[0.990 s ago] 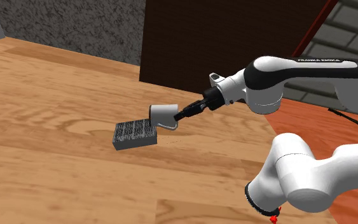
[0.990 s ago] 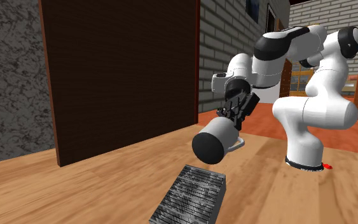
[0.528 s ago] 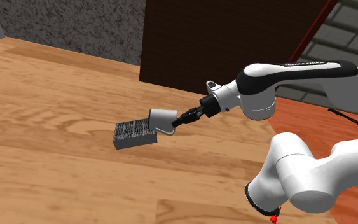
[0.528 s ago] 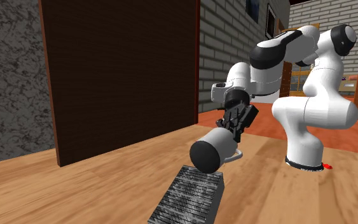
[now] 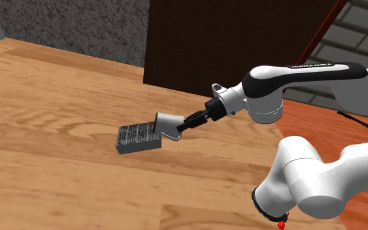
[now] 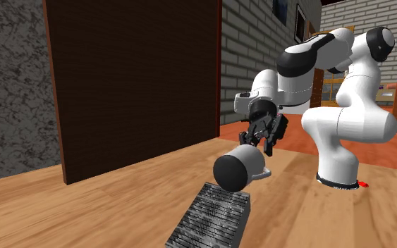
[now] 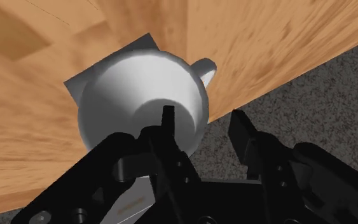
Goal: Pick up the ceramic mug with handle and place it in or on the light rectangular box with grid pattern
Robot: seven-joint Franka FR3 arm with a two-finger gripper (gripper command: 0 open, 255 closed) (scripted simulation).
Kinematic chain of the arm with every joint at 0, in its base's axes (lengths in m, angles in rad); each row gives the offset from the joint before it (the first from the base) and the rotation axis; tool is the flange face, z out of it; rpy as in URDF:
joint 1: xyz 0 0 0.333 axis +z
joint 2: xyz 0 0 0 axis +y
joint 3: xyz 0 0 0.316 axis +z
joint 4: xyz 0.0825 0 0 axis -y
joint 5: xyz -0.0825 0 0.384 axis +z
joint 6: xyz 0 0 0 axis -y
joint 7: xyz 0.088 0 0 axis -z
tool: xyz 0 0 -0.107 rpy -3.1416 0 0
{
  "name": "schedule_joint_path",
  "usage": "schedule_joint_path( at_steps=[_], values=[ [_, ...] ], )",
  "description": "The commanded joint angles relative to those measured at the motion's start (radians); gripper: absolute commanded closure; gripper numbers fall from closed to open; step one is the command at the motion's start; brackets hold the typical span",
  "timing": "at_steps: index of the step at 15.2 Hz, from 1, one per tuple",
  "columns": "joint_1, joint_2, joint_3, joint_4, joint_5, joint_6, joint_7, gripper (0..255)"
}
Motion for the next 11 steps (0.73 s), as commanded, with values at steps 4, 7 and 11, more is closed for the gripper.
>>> schedule_joint_path(
  at_steps=[4, 7, 11],
  values=[
    [0.000, 0.001, -0.001, 0.000, 0.000, 0.000, 0.000, 0],
    [-0.121, -0.079, 0.021, -0.014, -0.103, -0.111, 0.067, 0],
    [-0.215, -0.143, 0.024, -0.012, -0.178, -0.212, 0.110, 0]
  ],
)
